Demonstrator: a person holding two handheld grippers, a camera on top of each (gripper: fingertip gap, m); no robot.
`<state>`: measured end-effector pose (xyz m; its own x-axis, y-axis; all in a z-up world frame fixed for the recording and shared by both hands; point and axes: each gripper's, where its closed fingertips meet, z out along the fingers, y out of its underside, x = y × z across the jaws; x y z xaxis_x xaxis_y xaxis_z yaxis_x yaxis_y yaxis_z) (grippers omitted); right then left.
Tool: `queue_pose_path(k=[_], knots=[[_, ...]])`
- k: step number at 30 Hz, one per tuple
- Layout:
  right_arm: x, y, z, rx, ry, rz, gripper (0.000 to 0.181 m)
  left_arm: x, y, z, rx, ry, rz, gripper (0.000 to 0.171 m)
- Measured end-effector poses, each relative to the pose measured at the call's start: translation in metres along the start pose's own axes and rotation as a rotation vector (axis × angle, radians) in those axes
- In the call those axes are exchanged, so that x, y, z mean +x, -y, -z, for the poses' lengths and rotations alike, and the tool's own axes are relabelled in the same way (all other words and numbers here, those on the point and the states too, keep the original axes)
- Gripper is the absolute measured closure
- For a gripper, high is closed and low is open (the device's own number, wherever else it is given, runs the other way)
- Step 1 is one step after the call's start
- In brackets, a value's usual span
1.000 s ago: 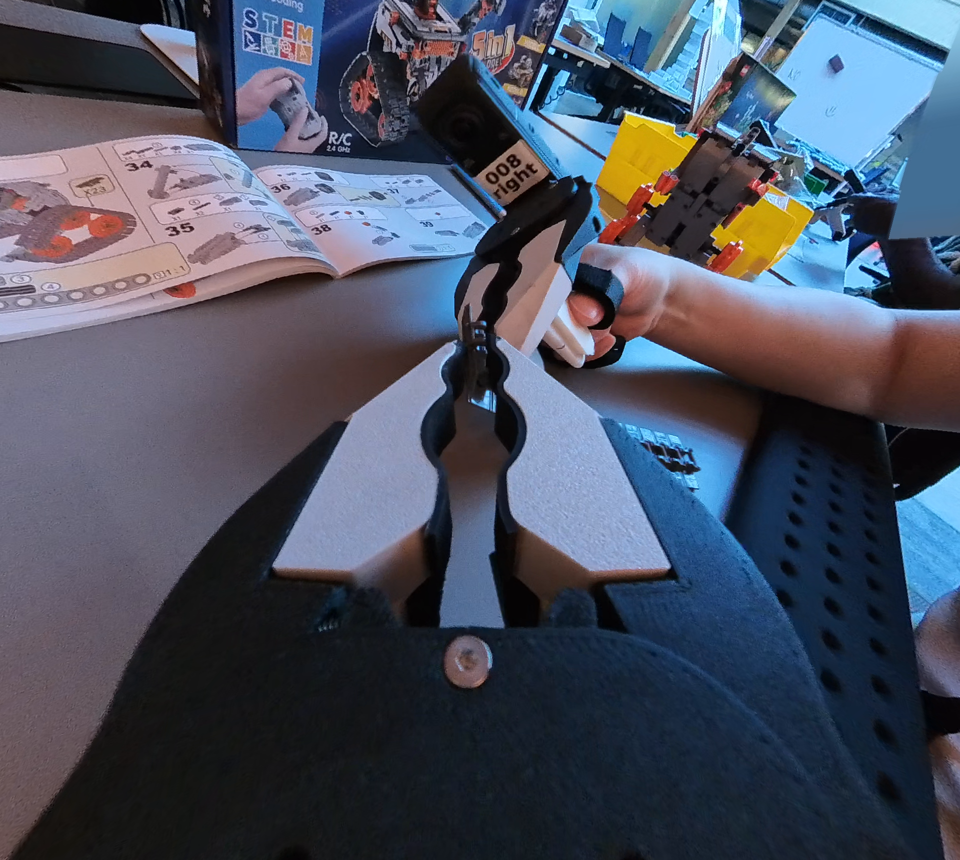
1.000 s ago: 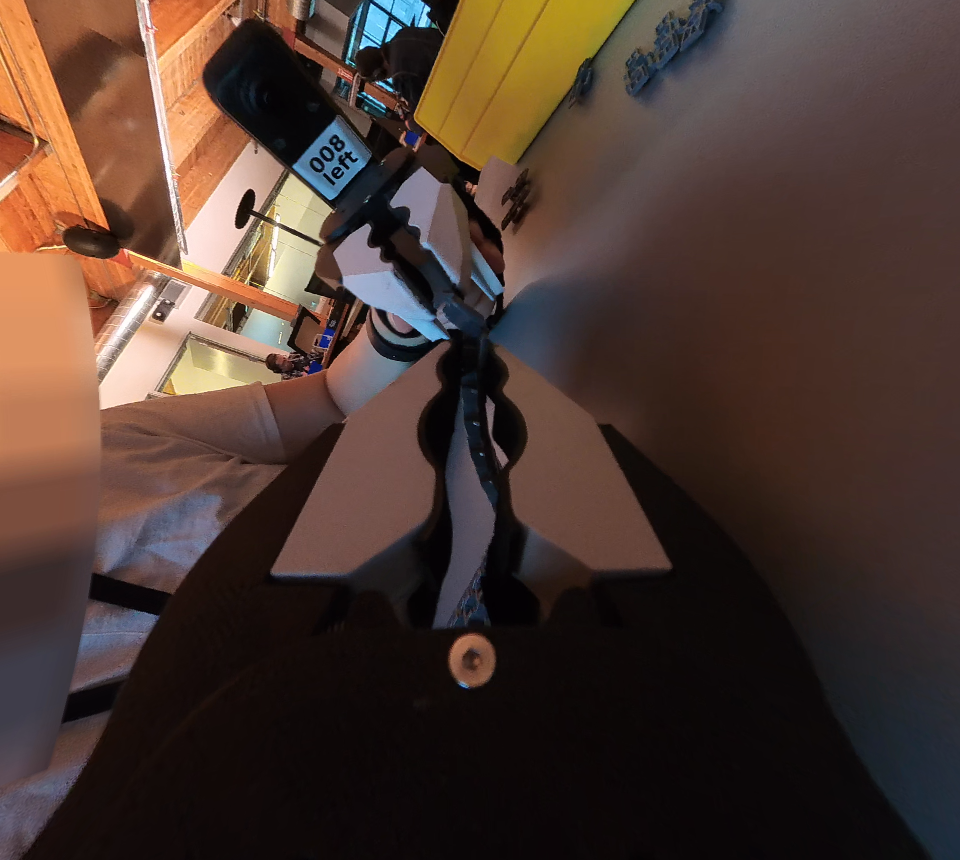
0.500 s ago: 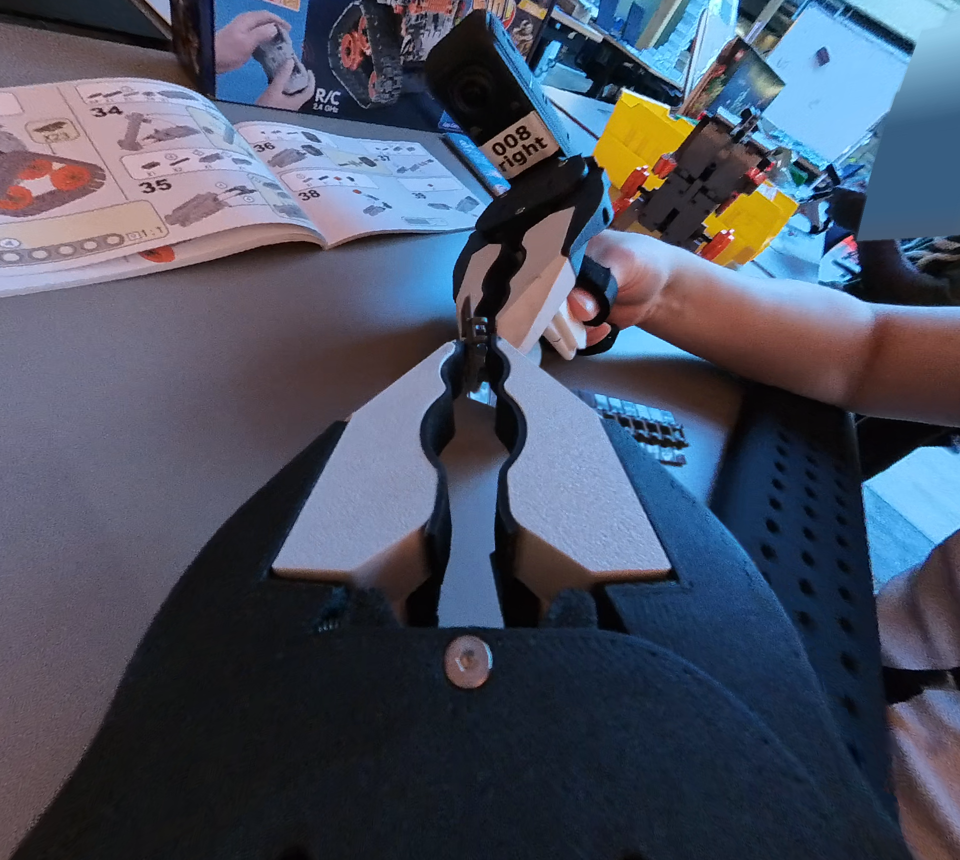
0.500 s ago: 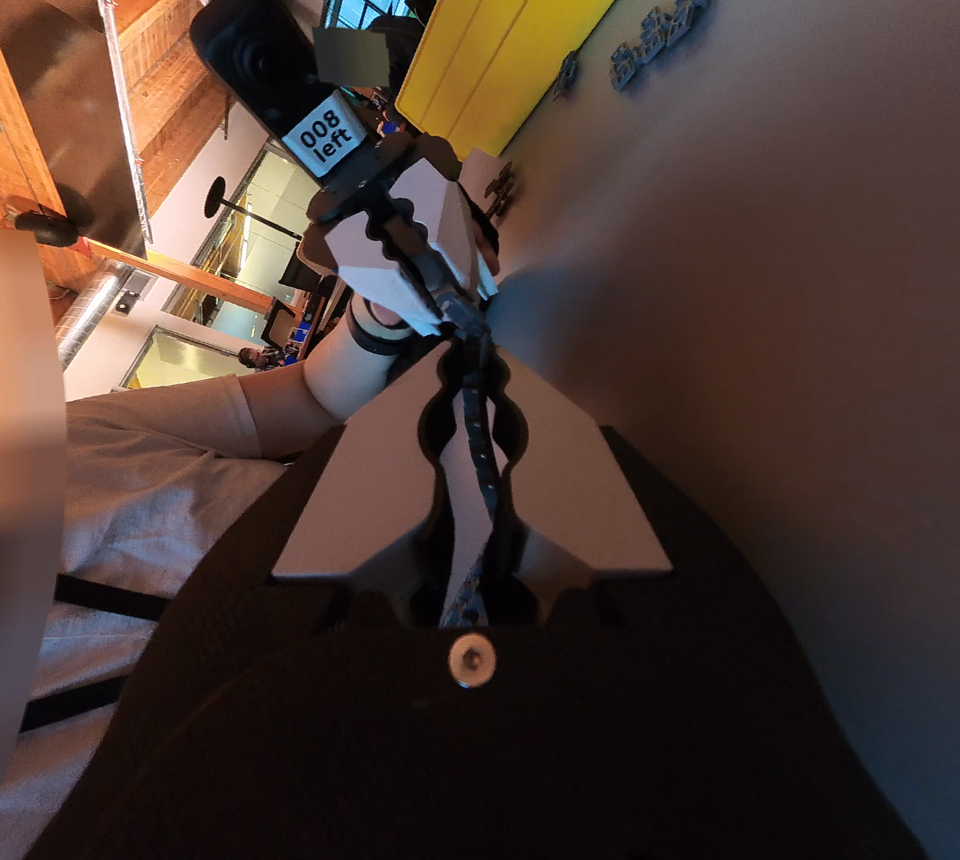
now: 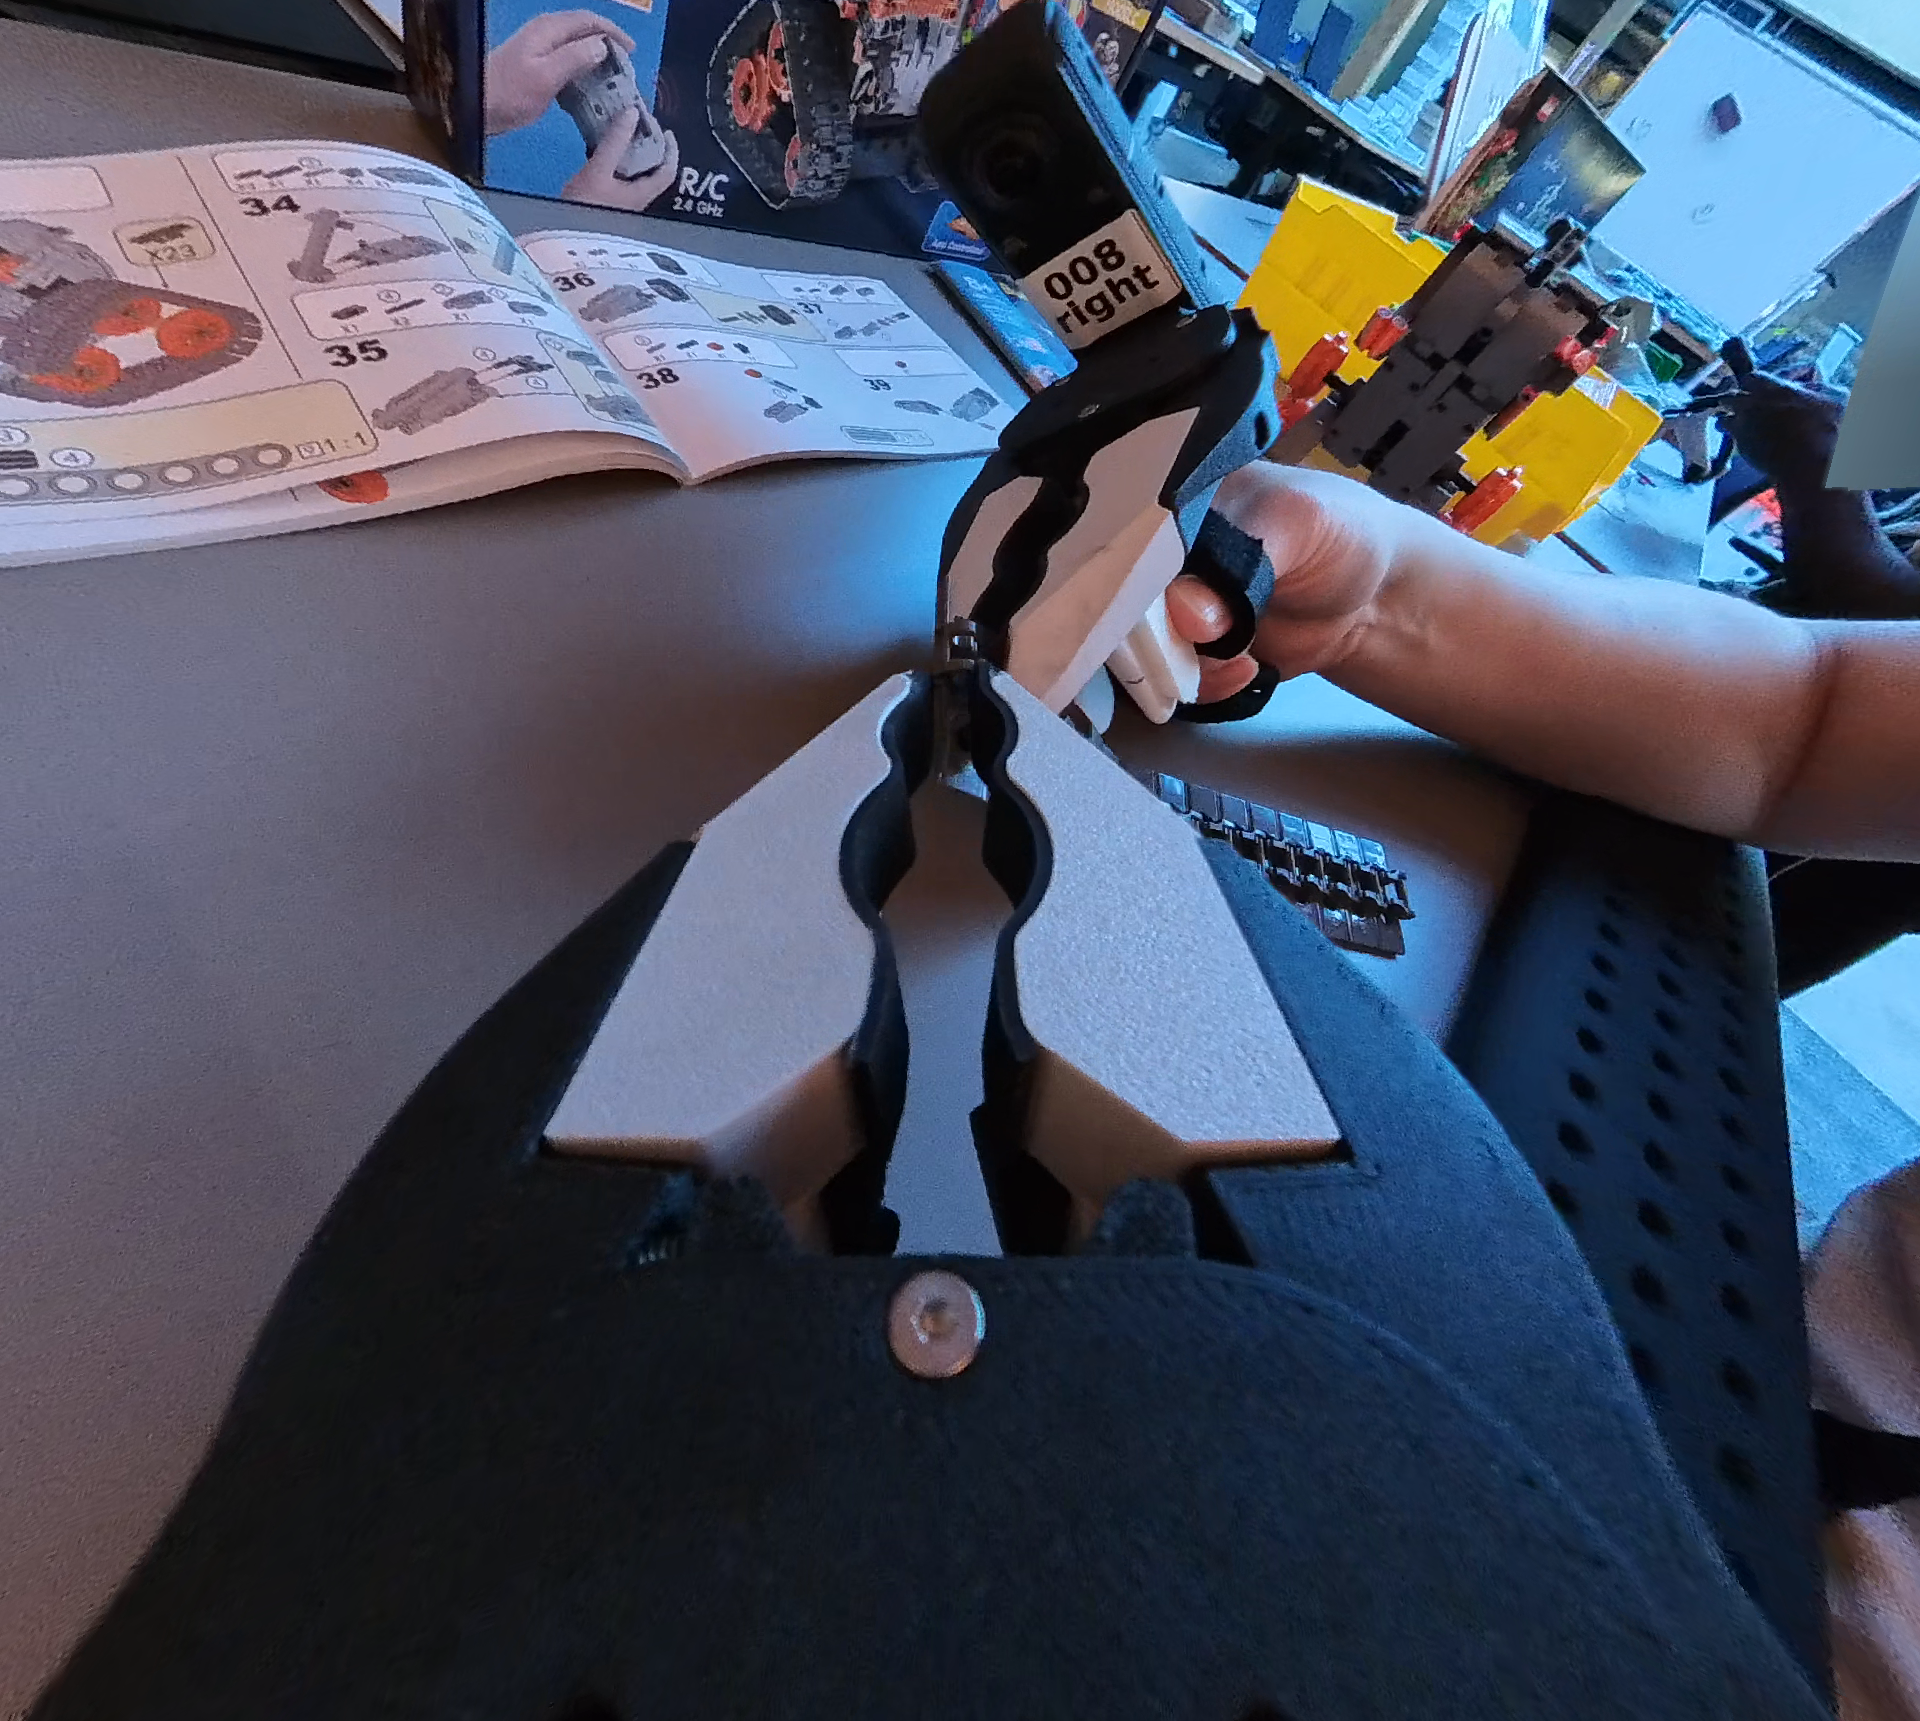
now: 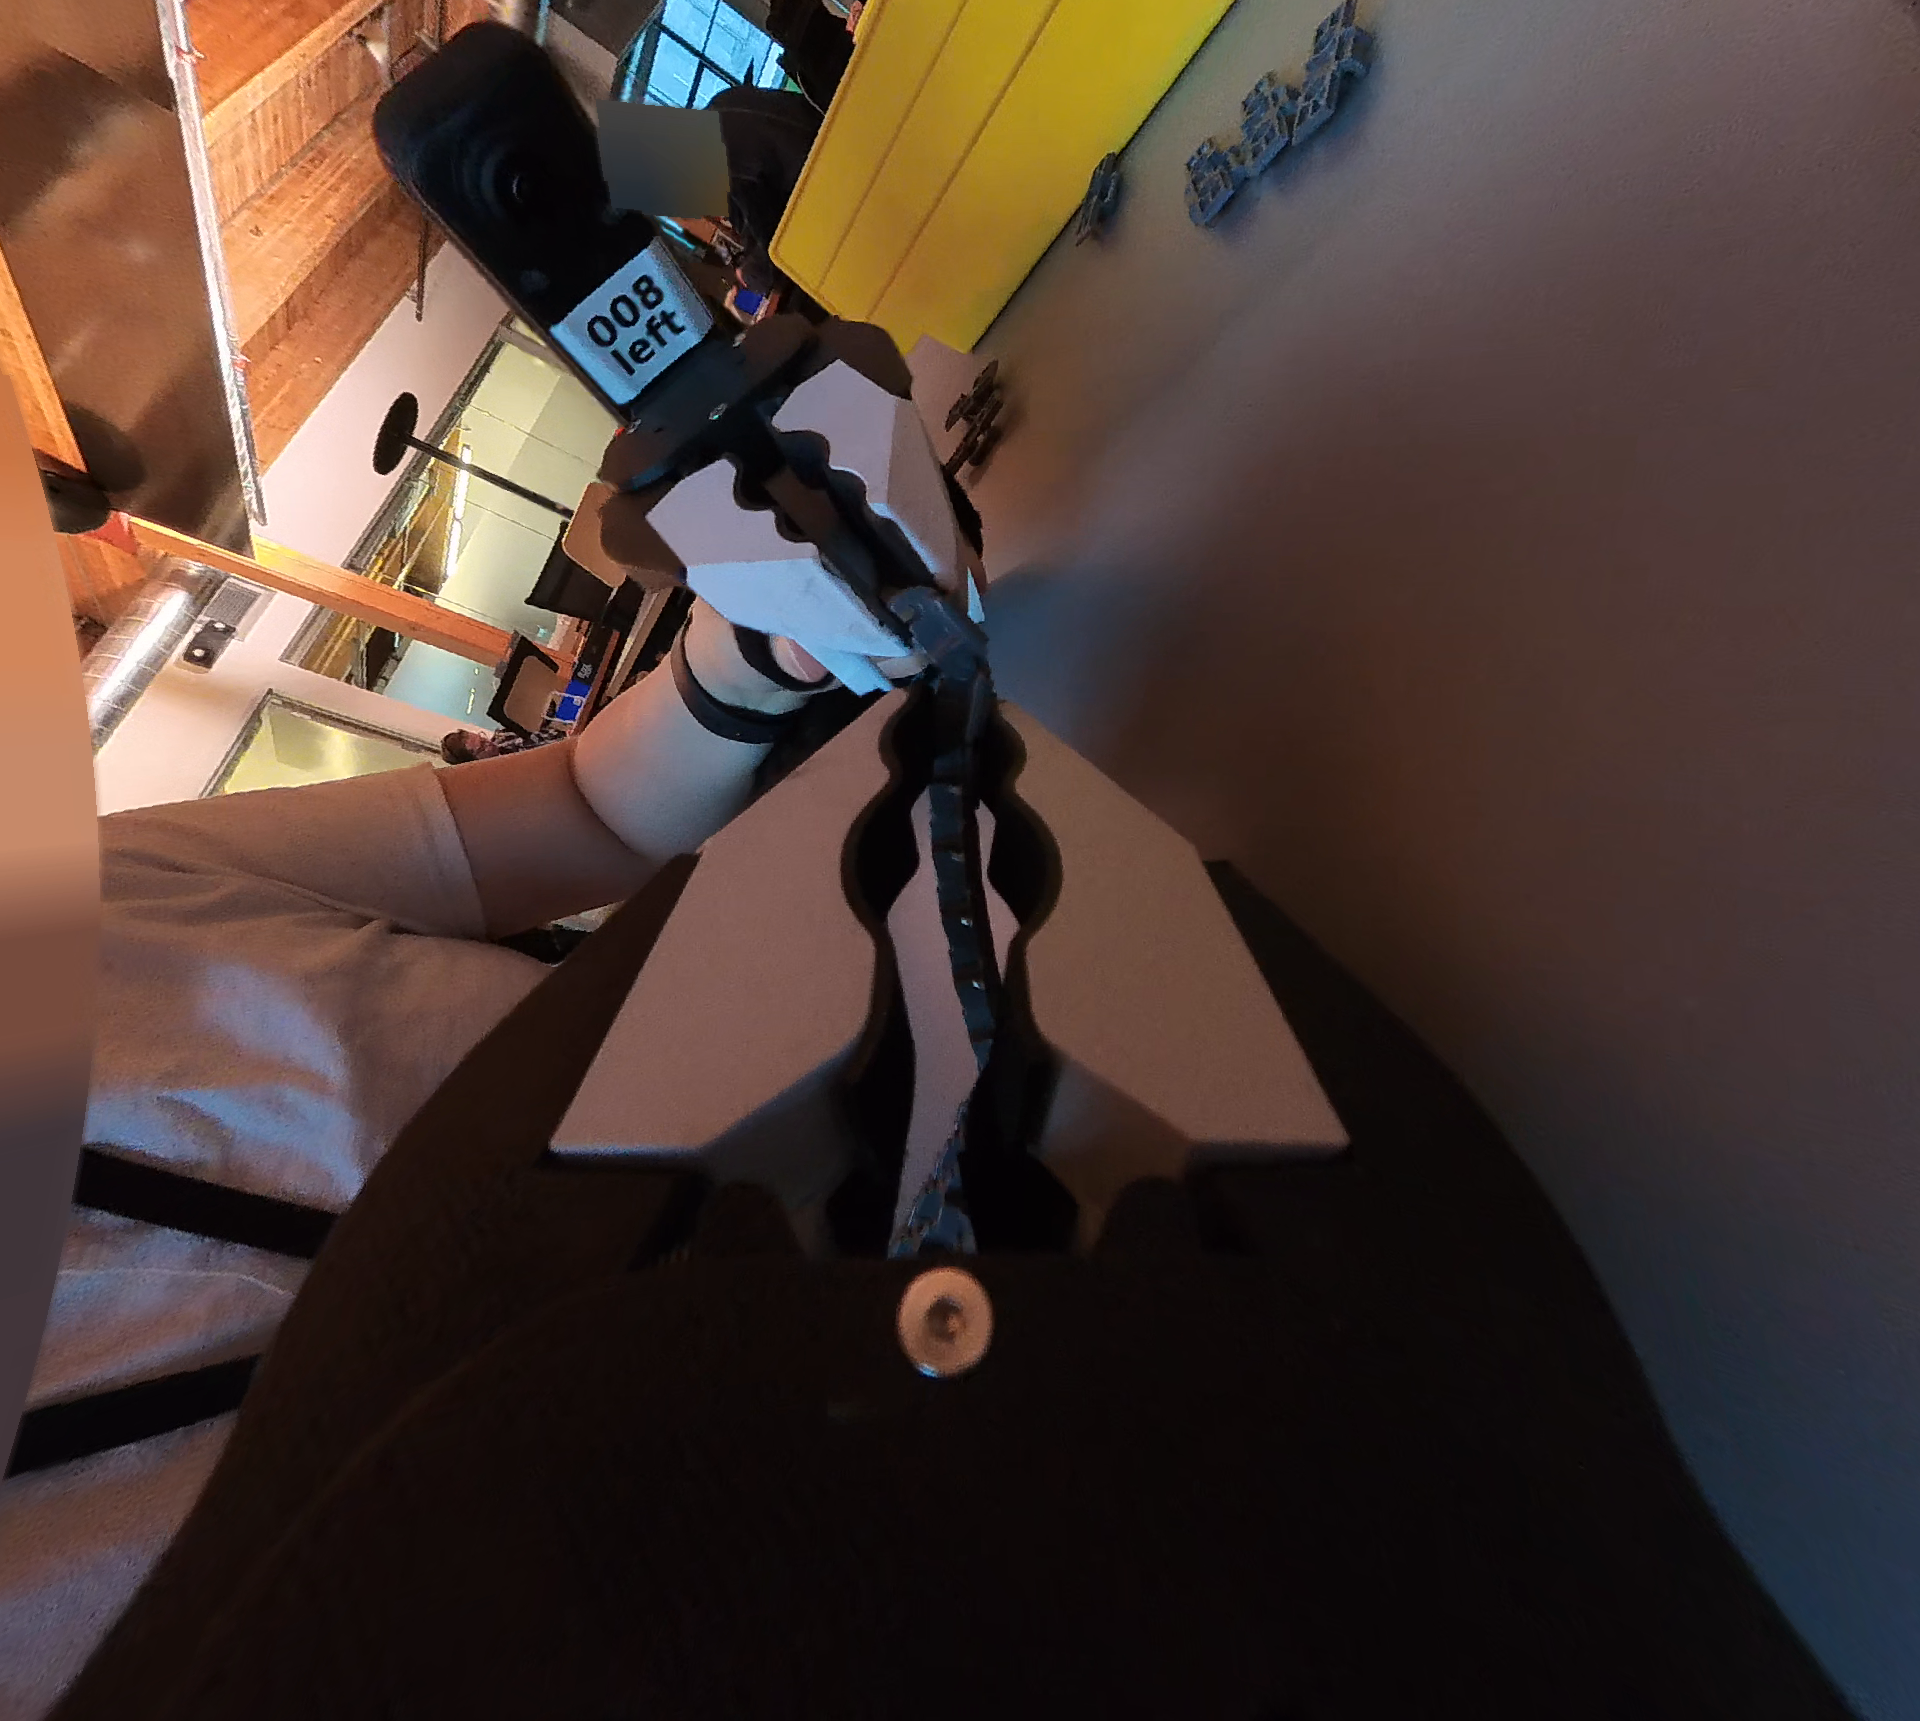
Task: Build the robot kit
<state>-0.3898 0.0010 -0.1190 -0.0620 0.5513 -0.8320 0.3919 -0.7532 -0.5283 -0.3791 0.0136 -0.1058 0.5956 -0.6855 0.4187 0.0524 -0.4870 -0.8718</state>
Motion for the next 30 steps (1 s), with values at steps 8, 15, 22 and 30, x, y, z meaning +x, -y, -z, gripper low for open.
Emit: queue_pose_path(k=[8, 15, 22, 30], knots=[[0.001, 0.002, 0.0, 0.007, -0.015, 0.014, 0.177, -0.001, 0.0, -0.001, 0.006, 0.001, 0.037, 0.165], [0.003, 0.003, 0.001, 0.014, -0.031, 0.026, 0.177, -0.002, -0.001, -0.002, 0.006, 0.013, 0.043, 0.165], [0.002, 0.004, 0.001, 0.025, -0.041, 0.058, 0.177, -0.002, -0.001, -0.002, 0.021, 0.008, 0.071, 0.165], [0.0, 0.01, 0.002, 0.066, -0.007, 0.029, 0.175, -0.003, 0.017, 0.007, 0.121, -0.132, 0.262, 0.164]])
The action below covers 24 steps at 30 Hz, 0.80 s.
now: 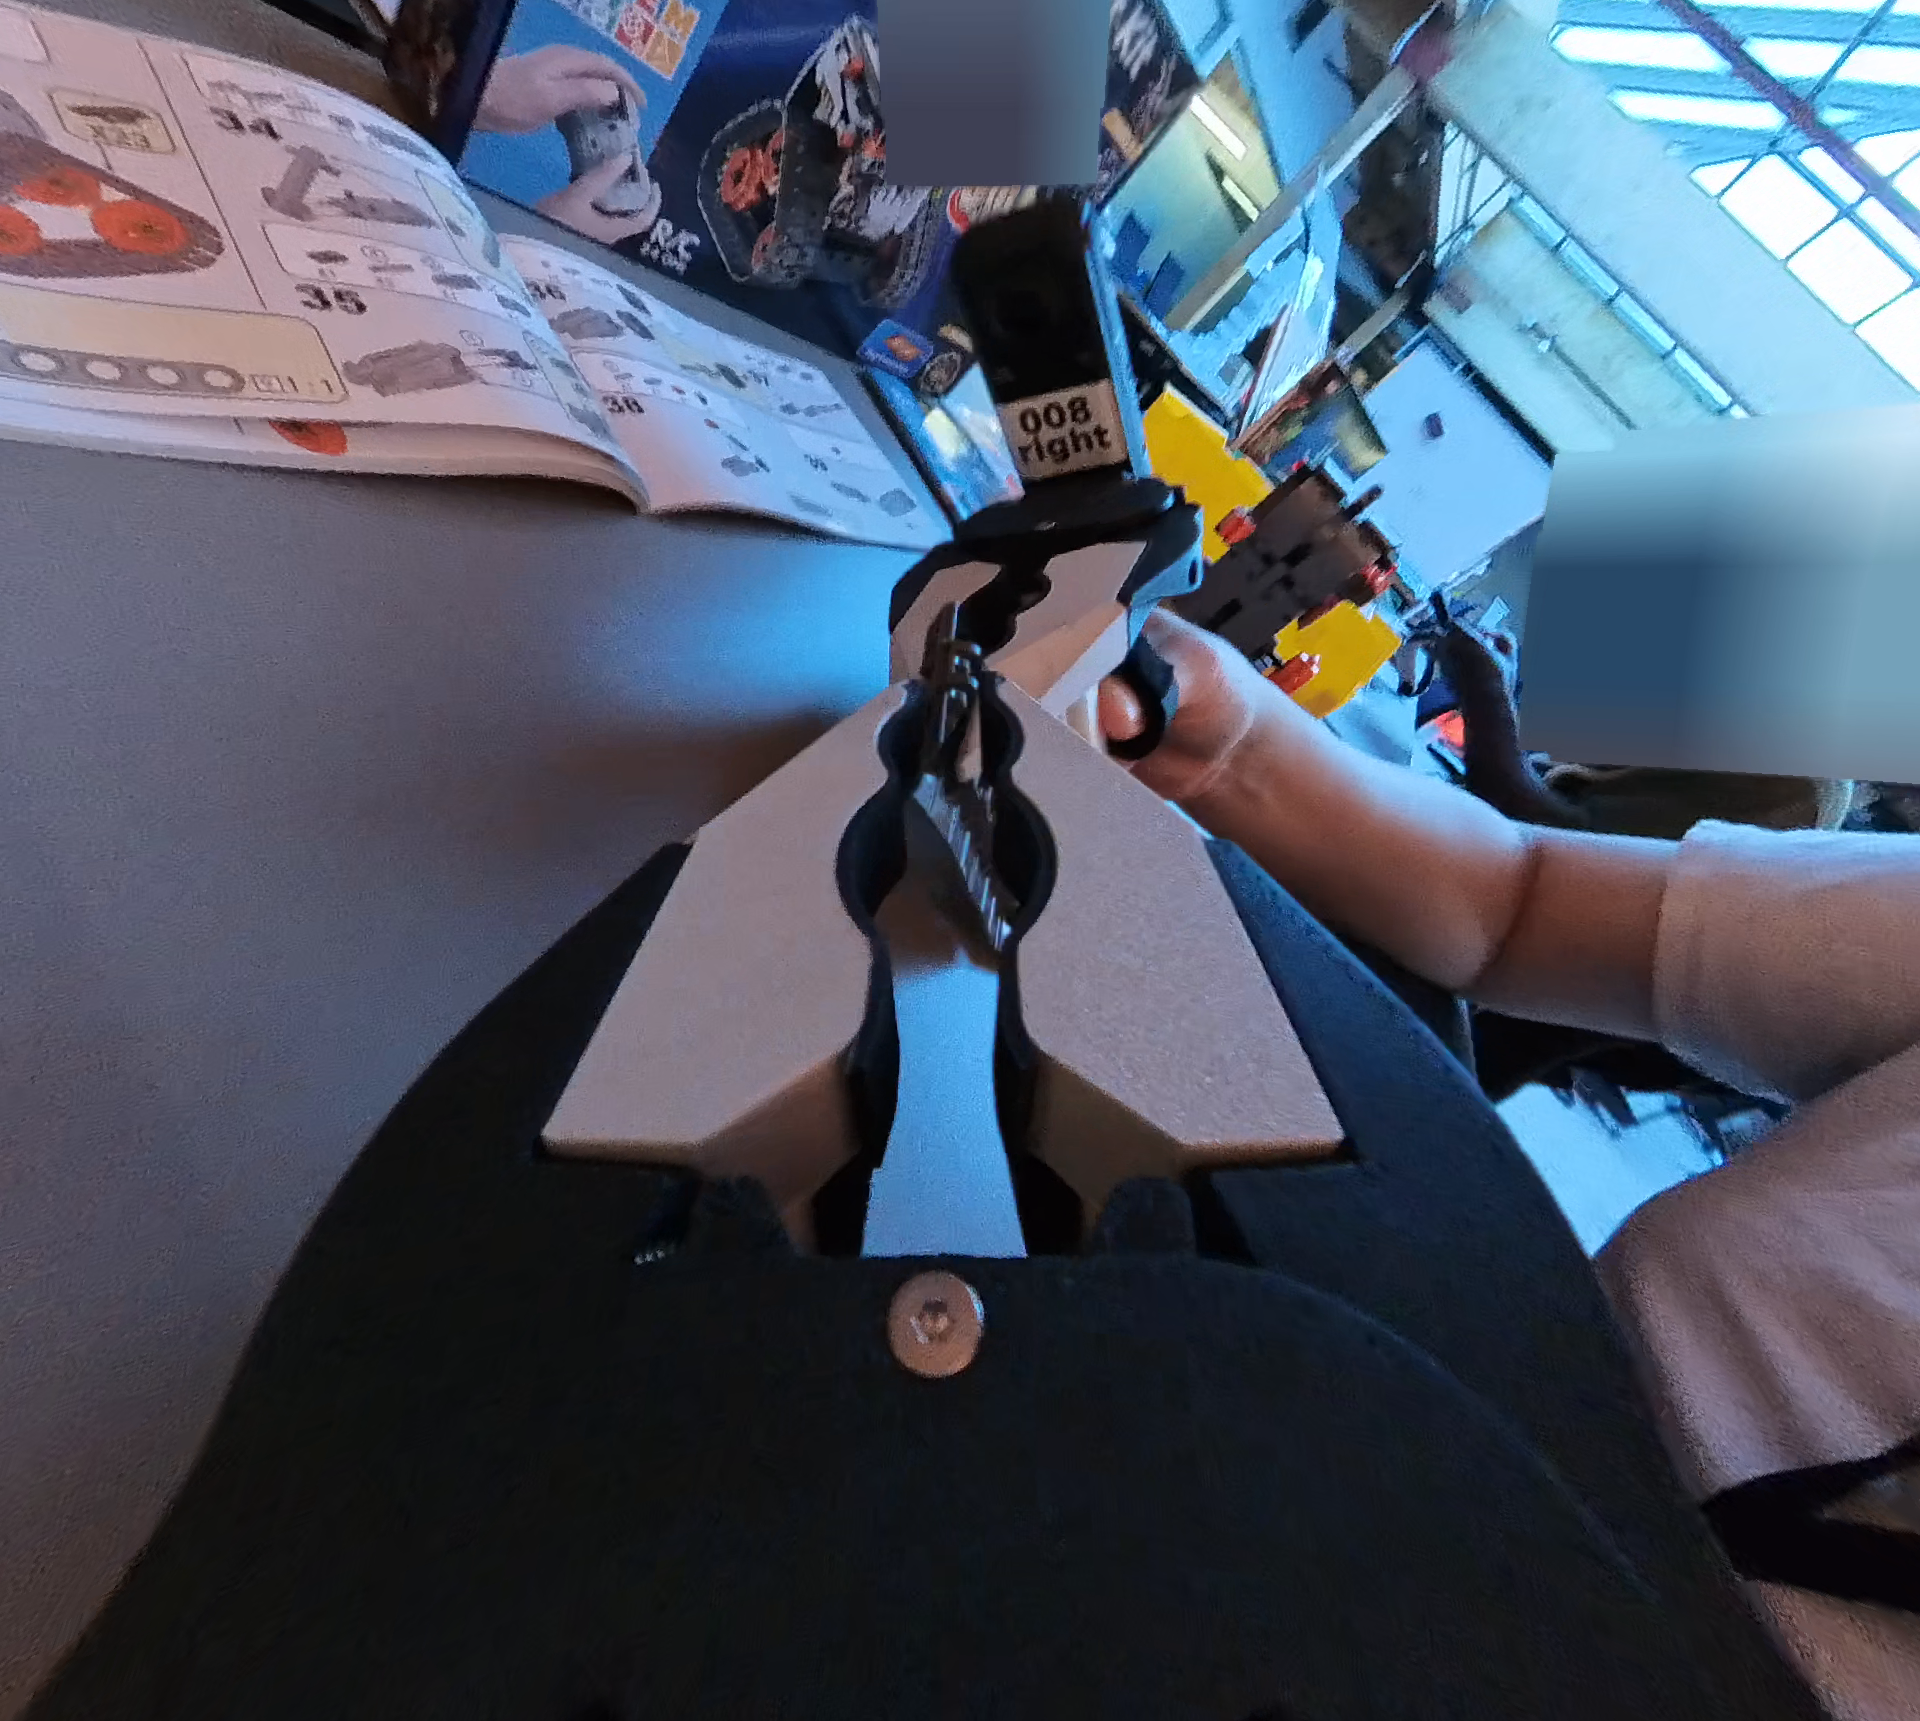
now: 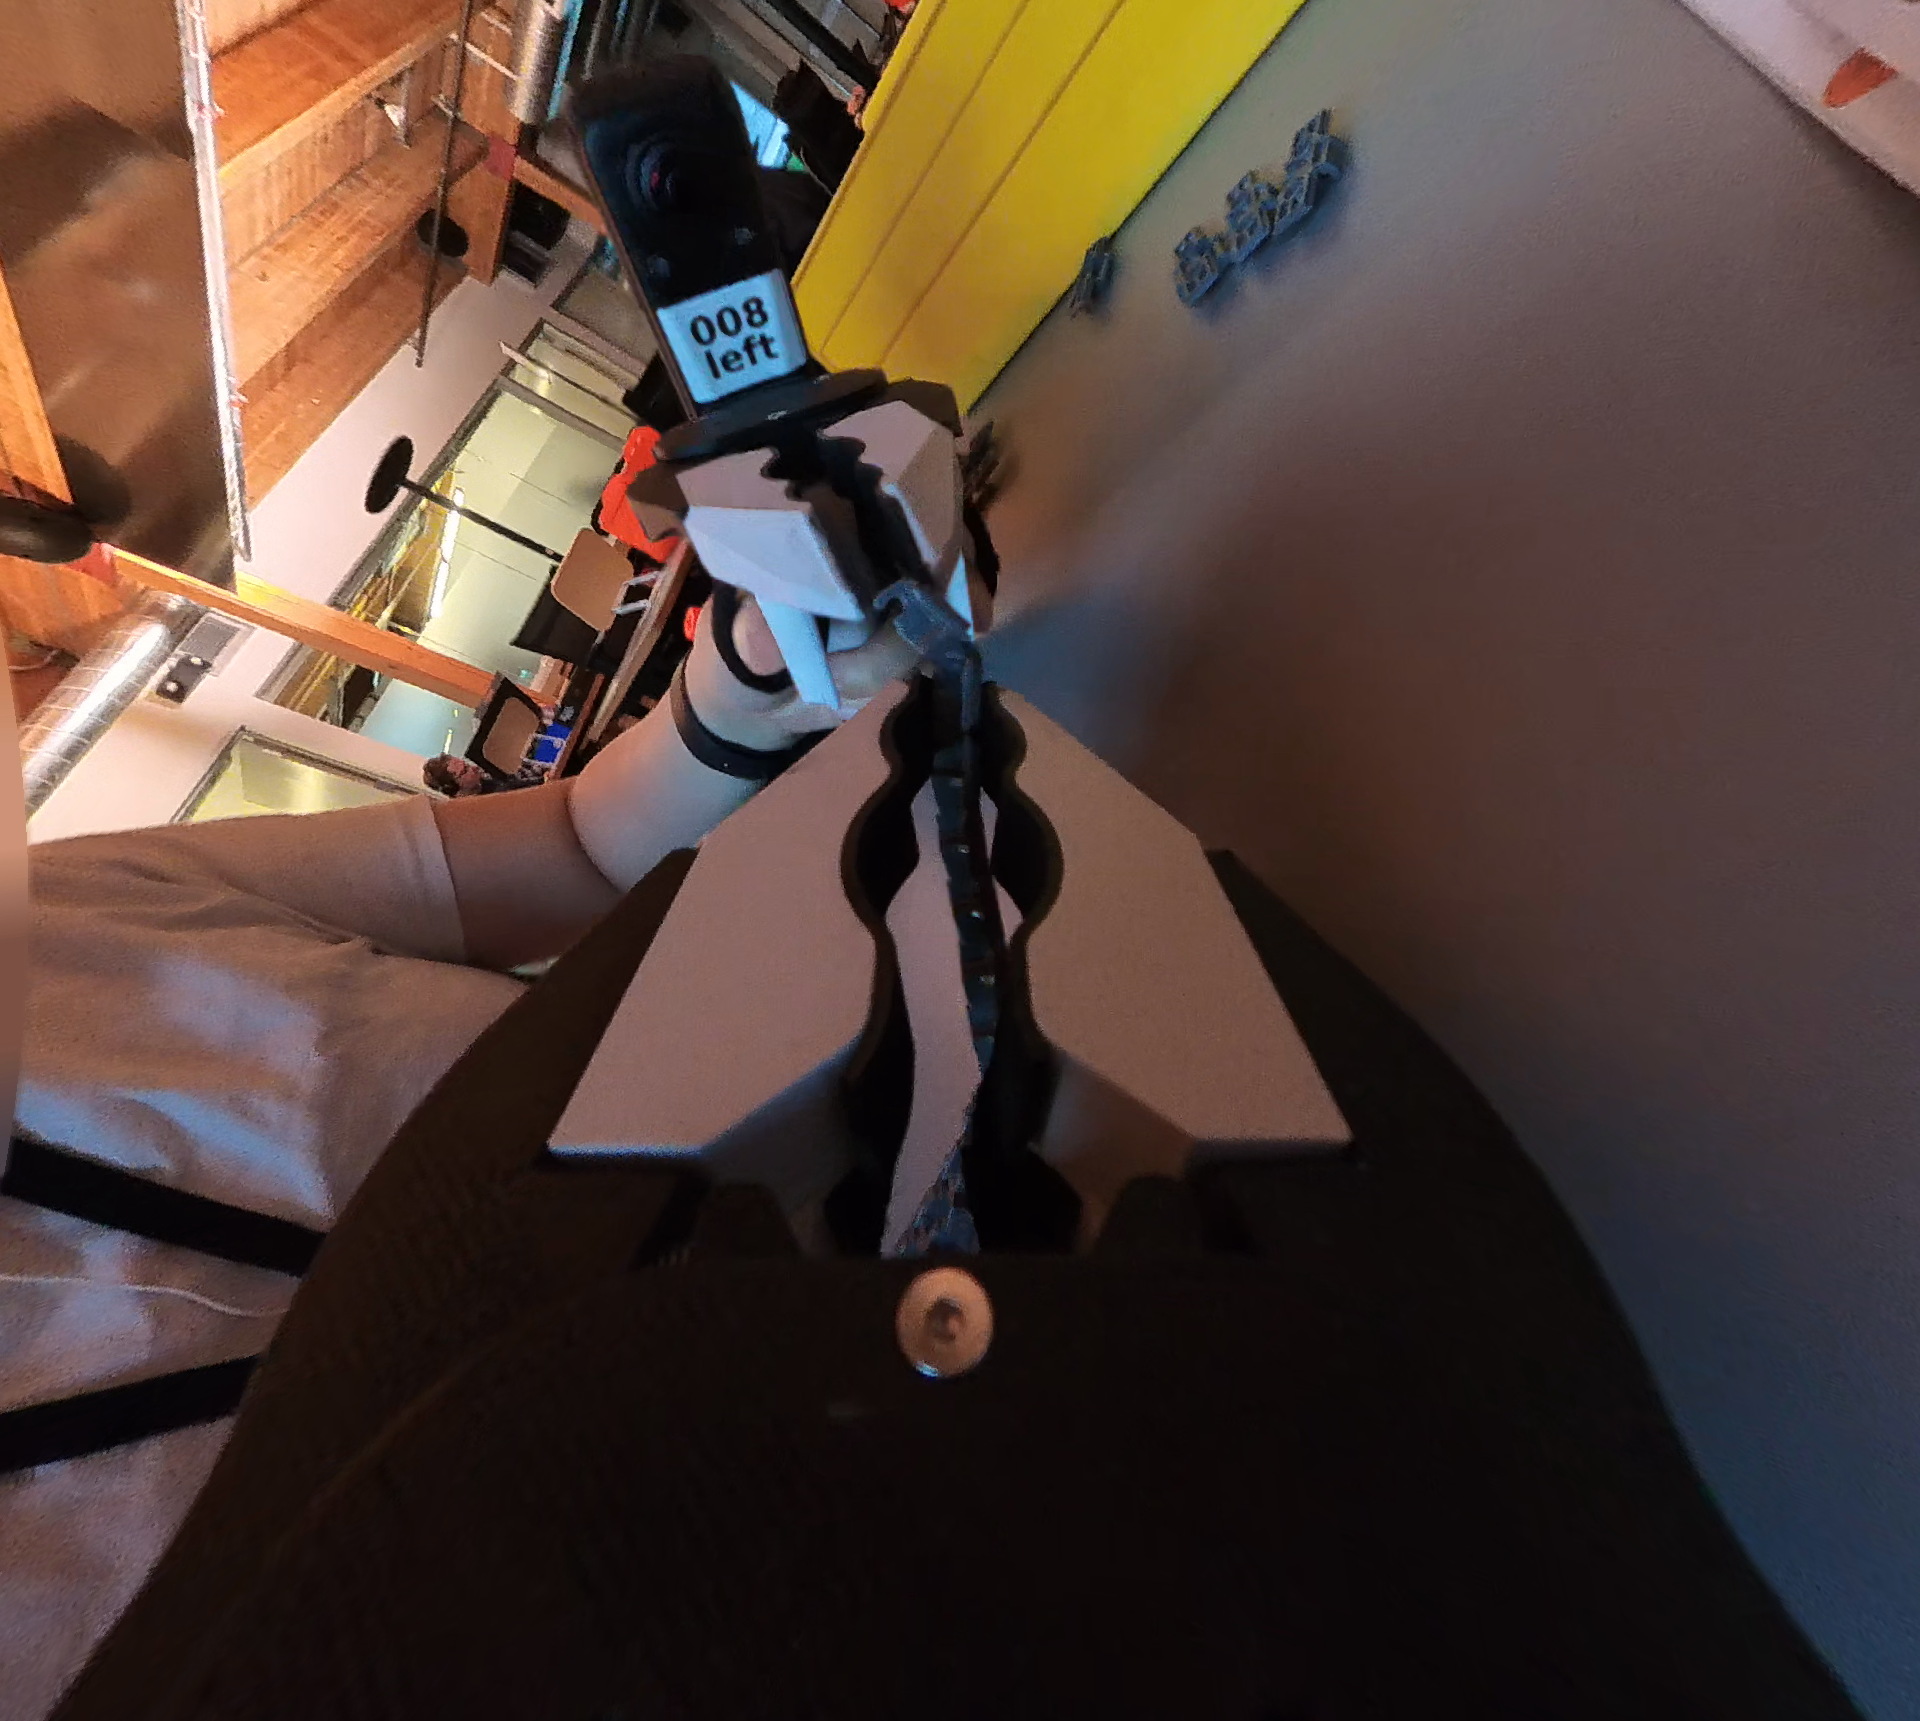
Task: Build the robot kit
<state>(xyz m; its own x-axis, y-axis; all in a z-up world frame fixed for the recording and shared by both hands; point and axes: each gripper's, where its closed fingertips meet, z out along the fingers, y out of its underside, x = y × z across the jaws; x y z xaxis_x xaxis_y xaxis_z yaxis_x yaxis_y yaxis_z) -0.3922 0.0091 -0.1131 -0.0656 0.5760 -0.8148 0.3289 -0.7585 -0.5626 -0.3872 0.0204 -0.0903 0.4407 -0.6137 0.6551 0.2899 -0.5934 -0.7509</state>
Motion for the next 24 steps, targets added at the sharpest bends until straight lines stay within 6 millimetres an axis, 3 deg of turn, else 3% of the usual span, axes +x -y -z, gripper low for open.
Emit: queue_pose_path(k=[5, 12, 24], knots=[[-0.001, 0.008, 0.009, 0.06, 0.03, -0.026, 0.175, 0.001, 0.019, 0.019, 0.123, -0.003, -0.028, 0.159], [-0.003, -0.004, 0.001, -0.013, 0.016, 0.018, 0.175, 0.007, -0.002, 0.003, -0.028, 0.079, -0.291, 0.156], [0.001, -0.015, -0.005, -0.095, -0.005, 0.014, 0.175, 0.001, -0.015, -0.004, -0.138, 0.122, -0.347, 0.166]])
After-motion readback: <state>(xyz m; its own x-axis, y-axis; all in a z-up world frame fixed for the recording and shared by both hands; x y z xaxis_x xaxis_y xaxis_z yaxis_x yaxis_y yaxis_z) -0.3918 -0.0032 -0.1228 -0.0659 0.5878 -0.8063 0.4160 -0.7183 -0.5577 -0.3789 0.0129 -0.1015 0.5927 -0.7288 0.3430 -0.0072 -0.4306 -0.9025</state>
